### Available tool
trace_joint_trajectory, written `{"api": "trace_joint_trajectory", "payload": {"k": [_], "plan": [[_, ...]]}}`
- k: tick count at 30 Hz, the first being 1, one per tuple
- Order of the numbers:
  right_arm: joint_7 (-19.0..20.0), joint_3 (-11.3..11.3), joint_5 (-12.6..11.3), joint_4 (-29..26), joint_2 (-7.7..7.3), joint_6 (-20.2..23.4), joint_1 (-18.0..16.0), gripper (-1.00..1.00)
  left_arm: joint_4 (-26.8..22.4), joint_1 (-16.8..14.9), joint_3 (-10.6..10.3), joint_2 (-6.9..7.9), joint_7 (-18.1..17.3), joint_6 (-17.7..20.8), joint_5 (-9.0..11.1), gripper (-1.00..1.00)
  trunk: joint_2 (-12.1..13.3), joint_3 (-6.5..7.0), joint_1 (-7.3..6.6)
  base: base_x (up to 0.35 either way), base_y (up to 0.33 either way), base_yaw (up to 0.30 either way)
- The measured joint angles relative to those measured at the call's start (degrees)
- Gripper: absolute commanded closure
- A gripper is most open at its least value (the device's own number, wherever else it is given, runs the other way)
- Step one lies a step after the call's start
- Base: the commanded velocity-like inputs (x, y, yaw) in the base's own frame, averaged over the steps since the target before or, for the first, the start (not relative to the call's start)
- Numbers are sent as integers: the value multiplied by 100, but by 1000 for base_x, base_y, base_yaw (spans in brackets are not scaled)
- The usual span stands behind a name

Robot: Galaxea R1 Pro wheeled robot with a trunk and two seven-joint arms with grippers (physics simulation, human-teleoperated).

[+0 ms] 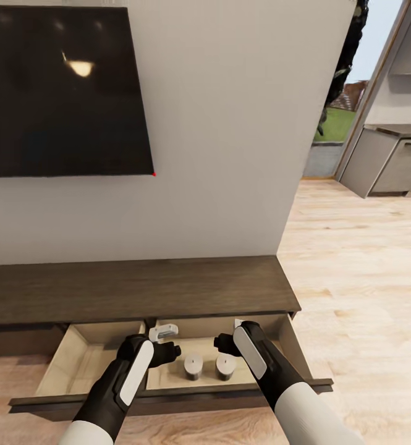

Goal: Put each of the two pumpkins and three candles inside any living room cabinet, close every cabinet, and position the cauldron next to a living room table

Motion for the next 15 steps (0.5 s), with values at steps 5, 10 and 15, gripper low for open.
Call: {"api": "trace_joint_trajectory", "payload": {"k": [5,10,15], "plan": [[-14,5,1,-1,0,1,1,-100,-13,0,0,0,0,6,11,-100,122,54,-67,0,0,153],[-24,7,9,2,0,-7,1,-100,-31,0,0,0,0,3,18,-100,122,54,-67,0,0,275],[-25,3,22,5,0,-8,1,-100,-32,0,0,0,0,9,18,-100,122,54,-67,0,0,288]]}}
